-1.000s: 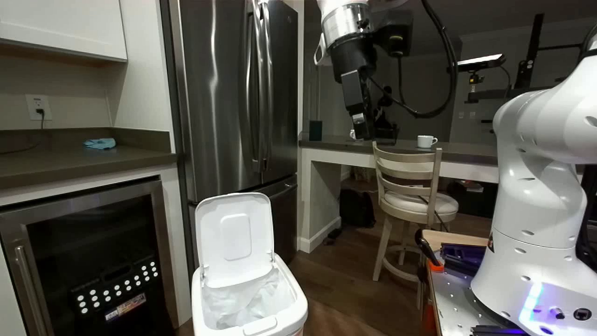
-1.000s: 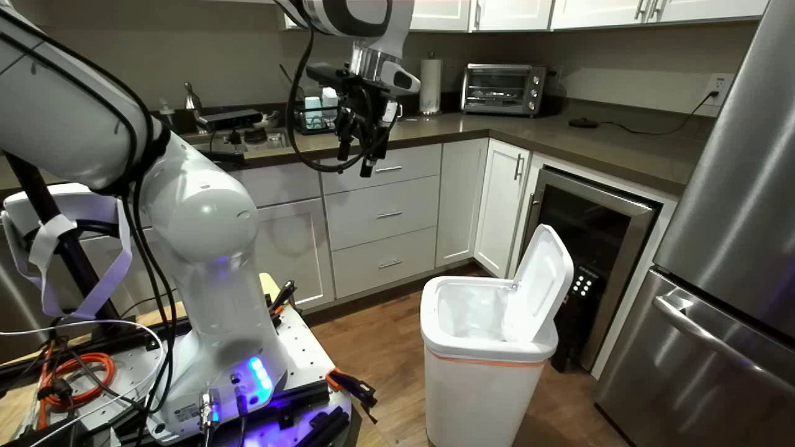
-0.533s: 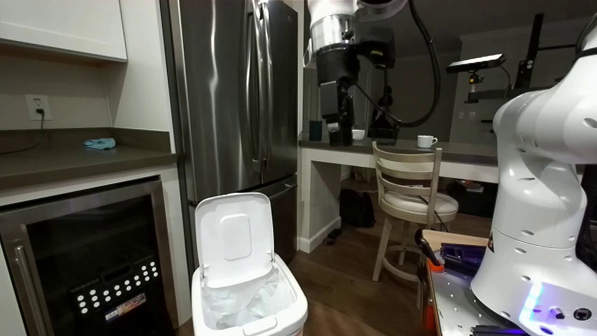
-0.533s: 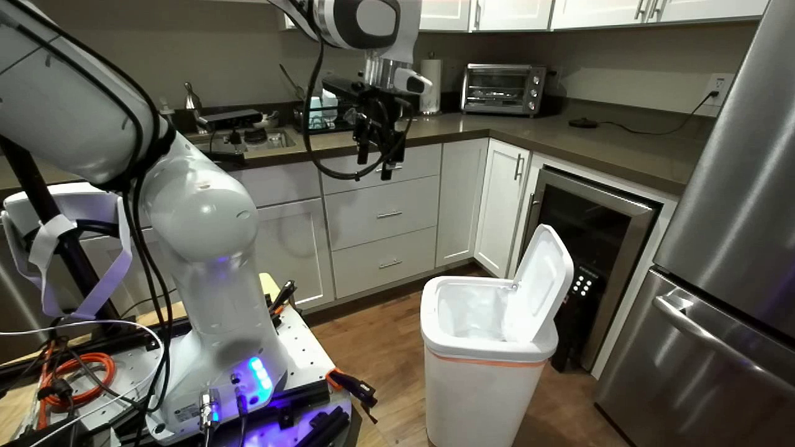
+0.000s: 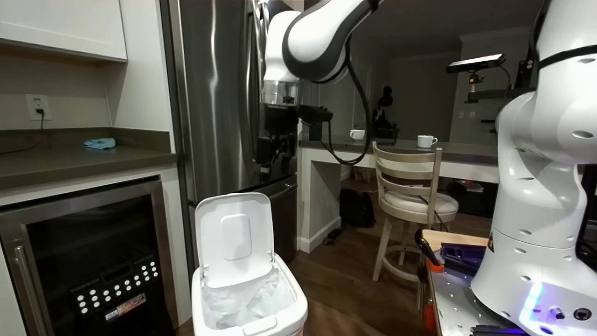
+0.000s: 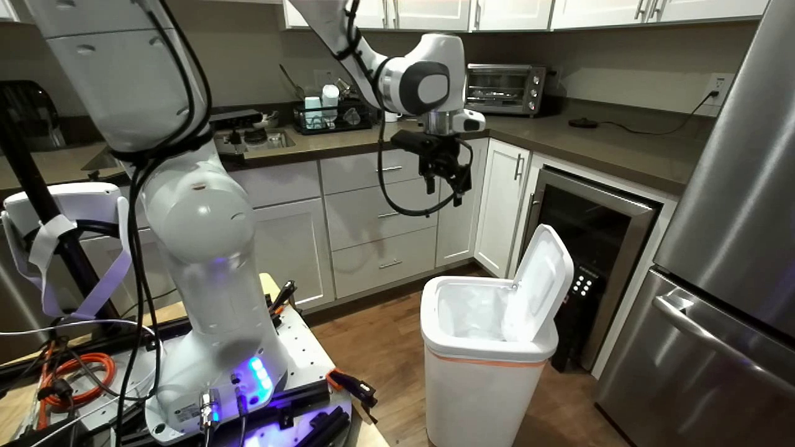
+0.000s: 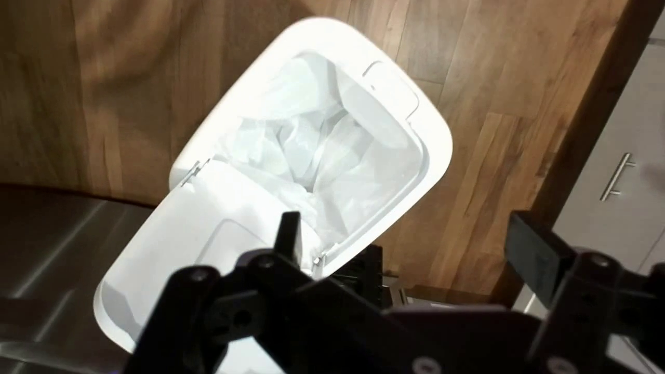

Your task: Close the white bin

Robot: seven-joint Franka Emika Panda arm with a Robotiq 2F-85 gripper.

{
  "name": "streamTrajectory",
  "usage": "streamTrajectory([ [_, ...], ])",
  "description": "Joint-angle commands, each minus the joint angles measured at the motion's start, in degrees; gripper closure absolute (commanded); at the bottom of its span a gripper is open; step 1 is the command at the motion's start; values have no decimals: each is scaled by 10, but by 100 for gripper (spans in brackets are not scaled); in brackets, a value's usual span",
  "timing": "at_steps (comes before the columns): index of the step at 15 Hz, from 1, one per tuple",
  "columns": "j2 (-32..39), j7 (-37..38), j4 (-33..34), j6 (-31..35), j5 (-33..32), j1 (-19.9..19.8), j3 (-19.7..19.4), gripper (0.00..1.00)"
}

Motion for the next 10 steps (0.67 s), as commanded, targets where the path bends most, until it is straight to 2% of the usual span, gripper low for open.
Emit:
streamTrajectory([
  [1,145,26,134,10,-47,-17,-12,0],
  [4,240,55,249,1,-68,-12,-36,0],
  [8,351,82,402,-11,-68,-7,-68,40],
  [10,402,93,475,-22,-66,-7,-81,54],
])
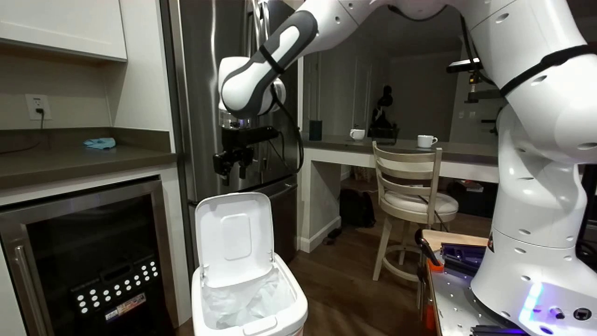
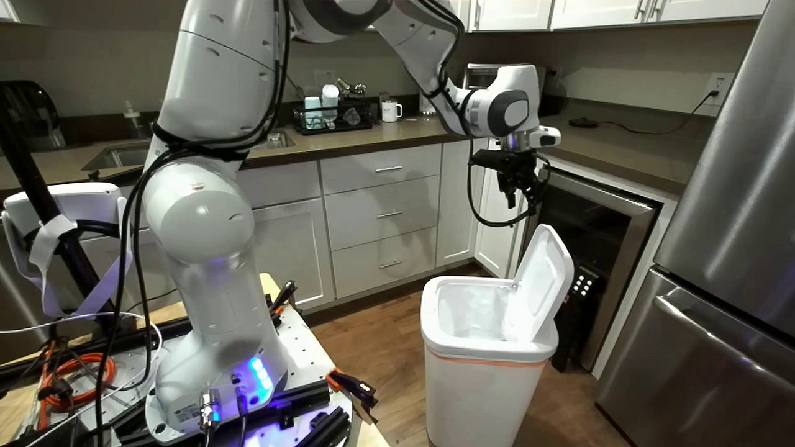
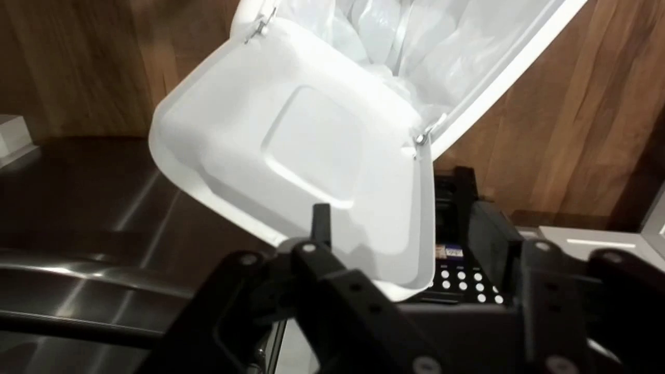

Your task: Close the white bin

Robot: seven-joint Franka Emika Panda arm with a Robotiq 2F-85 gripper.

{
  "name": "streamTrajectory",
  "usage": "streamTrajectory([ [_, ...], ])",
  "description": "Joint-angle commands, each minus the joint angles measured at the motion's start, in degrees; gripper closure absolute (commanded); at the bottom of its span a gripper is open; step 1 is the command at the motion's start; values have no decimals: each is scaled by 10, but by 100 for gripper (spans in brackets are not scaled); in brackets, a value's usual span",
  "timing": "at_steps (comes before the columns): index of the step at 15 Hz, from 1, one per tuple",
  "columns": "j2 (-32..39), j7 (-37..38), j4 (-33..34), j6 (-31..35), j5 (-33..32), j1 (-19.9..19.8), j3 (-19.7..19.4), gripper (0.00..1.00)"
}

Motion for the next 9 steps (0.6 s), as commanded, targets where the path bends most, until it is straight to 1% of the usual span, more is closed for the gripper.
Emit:
streamTrajectory([
  [1,98,37,143,-31,-10,2,-23,59],
  [2,117,43,170,-35,-11,3,-30,67],
  [4,151,56,215,-39,-10,2,-42,78],
  [7,192,73,264,-44,-16,3,-62,98],
  [9,214,80,286,-40,-15,0,-71,100],
])
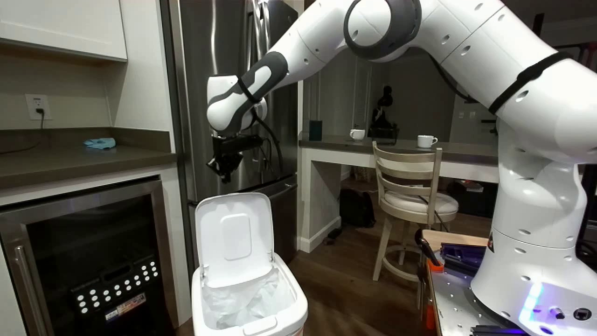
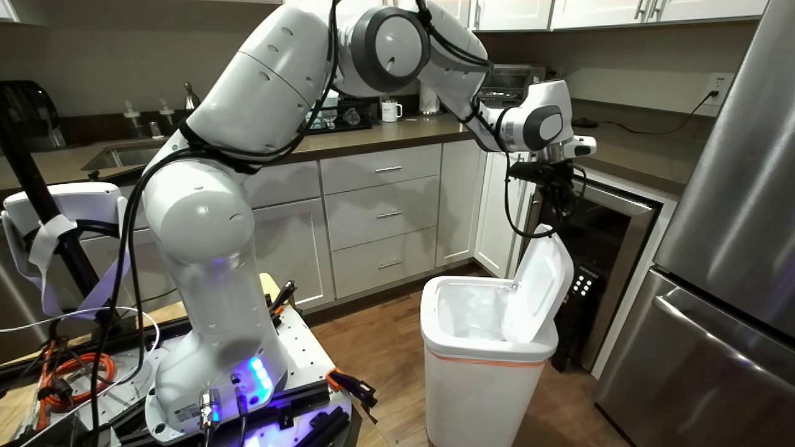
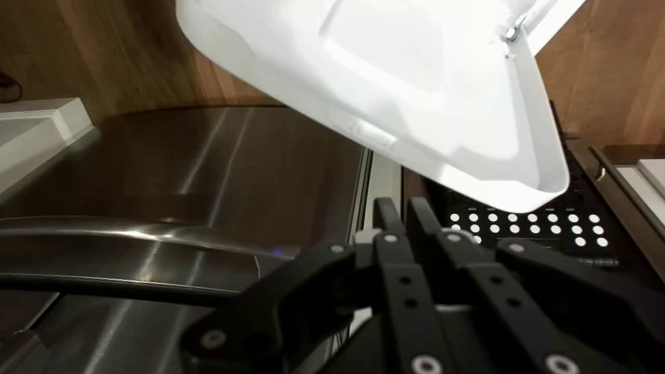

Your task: Close the white bin

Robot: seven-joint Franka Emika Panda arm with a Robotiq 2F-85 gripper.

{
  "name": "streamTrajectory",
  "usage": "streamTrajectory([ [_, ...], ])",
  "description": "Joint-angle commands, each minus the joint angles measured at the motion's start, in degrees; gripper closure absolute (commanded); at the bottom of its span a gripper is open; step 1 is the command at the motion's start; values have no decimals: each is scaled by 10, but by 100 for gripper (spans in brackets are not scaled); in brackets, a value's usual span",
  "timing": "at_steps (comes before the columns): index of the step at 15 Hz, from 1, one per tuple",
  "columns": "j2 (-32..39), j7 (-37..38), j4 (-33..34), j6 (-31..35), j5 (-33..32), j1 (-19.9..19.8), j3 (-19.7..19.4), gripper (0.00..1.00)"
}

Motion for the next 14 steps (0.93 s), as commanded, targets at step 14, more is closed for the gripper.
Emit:
streamTrajectory([
  [14,84,71,96,-120,4,-7,-23,100],
])
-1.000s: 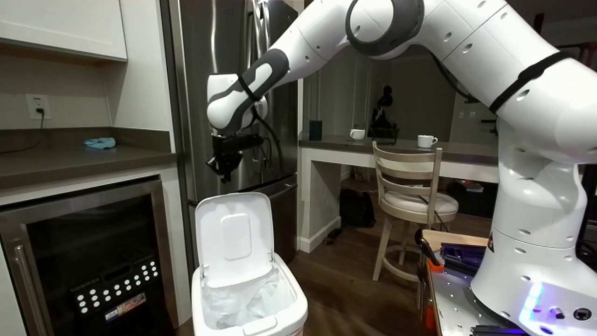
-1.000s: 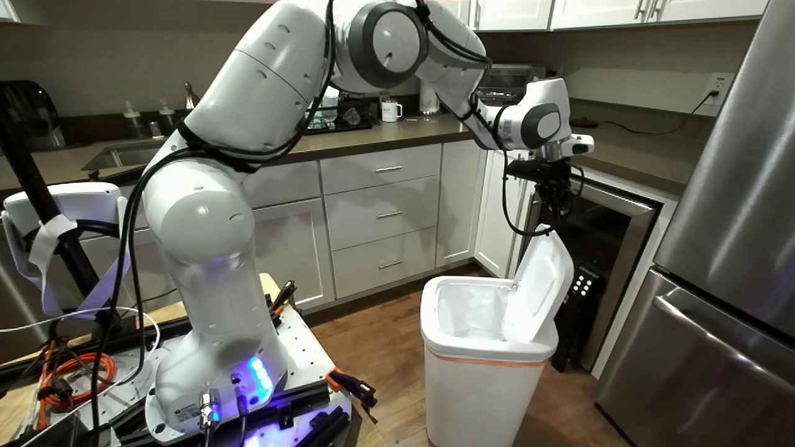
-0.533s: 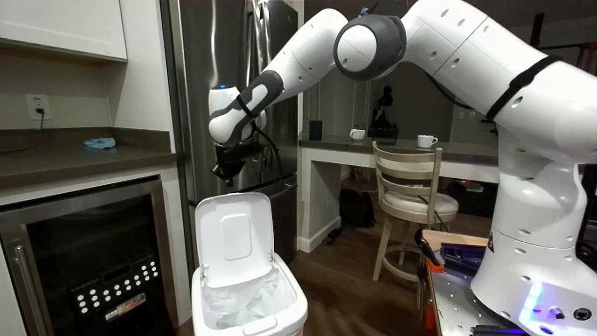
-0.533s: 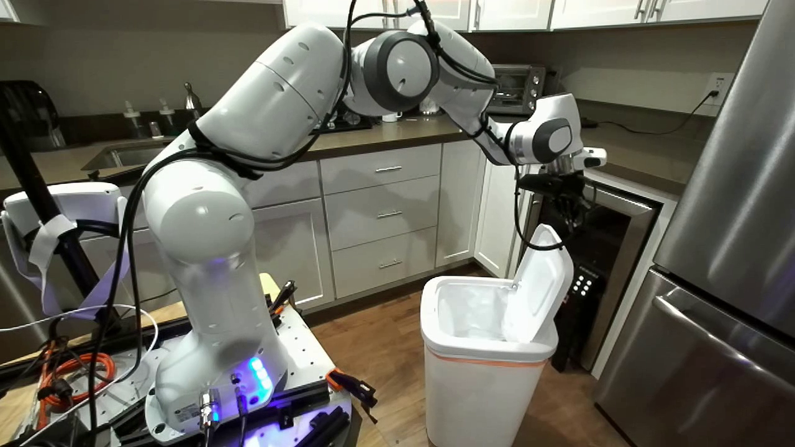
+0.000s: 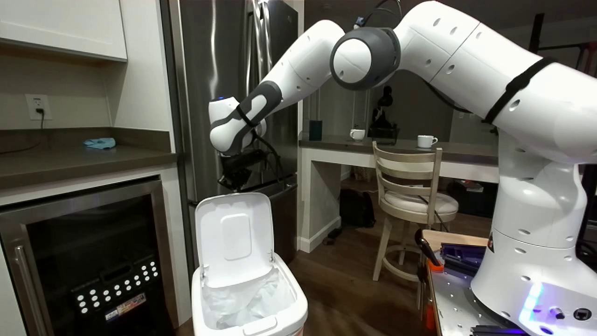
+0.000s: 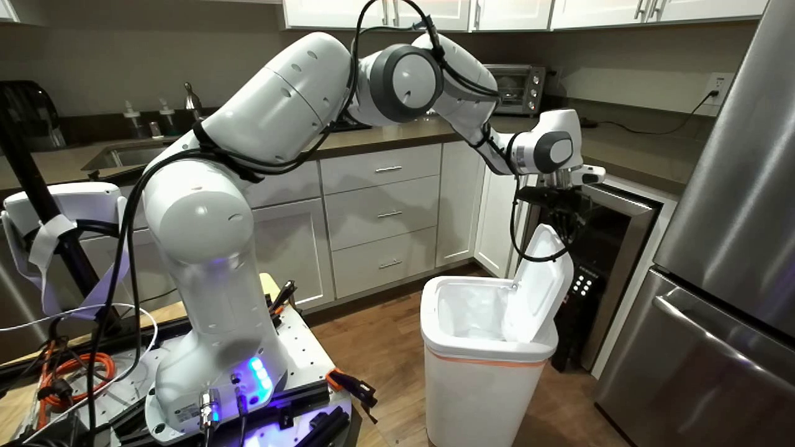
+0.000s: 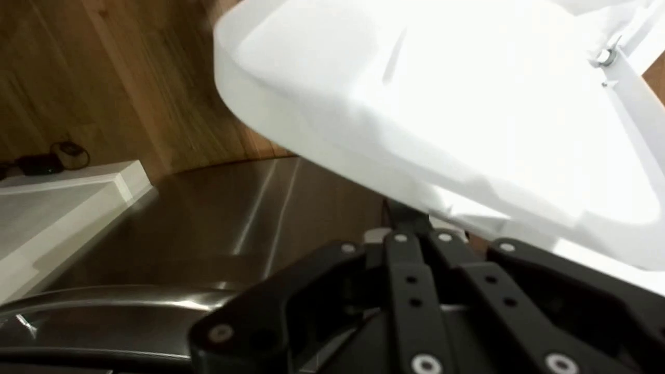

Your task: Close the white bin

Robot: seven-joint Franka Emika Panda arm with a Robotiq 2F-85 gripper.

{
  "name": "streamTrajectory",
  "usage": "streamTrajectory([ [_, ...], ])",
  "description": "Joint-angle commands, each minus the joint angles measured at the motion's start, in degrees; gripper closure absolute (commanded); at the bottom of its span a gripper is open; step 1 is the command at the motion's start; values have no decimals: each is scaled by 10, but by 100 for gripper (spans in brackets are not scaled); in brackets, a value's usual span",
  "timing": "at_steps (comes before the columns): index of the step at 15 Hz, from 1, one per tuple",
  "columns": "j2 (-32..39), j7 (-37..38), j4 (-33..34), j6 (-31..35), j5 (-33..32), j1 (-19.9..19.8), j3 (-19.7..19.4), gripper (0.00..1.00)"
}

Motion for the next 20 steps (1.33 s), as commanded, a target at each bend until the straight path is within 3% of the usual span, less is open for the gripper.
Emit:
streamTrajectory([
  [1,-14,22,11,-73,6,0,10,100],
  [7,-61,47,-32,-142,42,-3,44,100],
  [14,-78,45,-134,-88,58,-10,45,100],
  [20,-119,54,-277,-44,98,0,61,100],
])
